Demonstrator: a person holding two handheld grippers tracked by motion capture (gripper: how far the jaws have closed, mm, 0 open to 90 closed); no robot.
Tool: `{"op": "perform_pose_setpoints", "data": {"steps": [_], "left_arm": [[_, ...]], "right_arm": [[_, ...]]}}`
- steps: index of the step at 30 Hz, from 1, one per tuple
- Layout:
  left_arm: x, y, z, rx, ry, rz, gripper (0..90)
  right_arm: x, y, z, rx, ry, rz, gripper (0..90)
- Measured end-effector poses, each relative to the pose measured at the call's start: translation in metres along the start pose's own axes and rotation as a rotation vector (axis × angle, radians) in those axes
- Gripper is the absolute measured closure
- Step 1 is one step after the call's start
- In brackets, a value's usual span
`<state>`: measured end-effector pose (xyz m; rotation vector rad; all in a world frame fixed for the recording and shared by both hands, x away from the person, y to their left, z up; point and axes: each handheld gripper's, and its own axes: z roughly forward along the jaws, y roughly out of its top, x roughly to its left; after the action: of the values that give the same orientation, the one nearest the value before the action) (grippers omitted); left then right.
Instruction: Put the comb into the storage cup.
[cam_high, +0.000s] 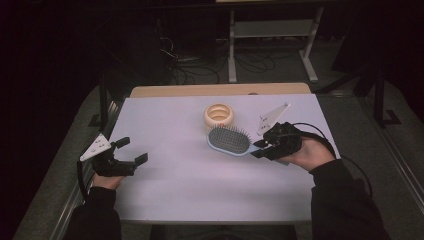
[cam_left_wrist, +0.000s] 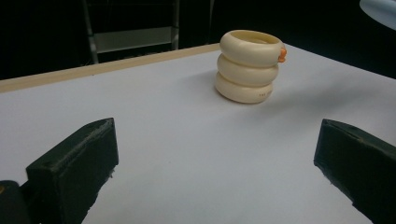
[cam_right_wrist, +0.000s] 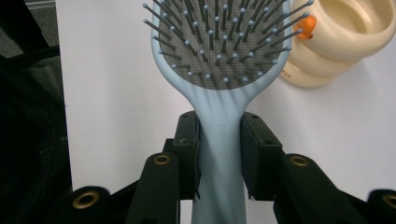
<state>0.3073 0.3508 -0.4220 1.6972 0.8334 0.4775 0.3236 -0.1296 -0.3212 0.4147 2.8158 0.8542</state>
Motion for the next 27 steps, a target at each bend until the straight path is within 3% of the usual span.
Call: {"op": "perform_pose_setpoints", "data": {"steps": [9, 18, 27], "left_arm": [[-0.002, 0.006, 0.001, -0.019, -0.013, -0.009, 0.0], [-0.012, 0.019, 0.008, -0.029, -0.056, 0.006, 0.0], [-0.027, 0.043, 0.013, -0.072, -0.114, 0.001, 0.0]], "right_arm": [[-0.004, 0.012, -0.003, -0.038, -0.023, 0.001, 68.6], [-0.007, 0.023, -0.004, -0.058, -0.042, -0.002, 68.6], [-0.009, 0.039, -0.01, -0.089, -0.052, -0.009, 68.6]]}}
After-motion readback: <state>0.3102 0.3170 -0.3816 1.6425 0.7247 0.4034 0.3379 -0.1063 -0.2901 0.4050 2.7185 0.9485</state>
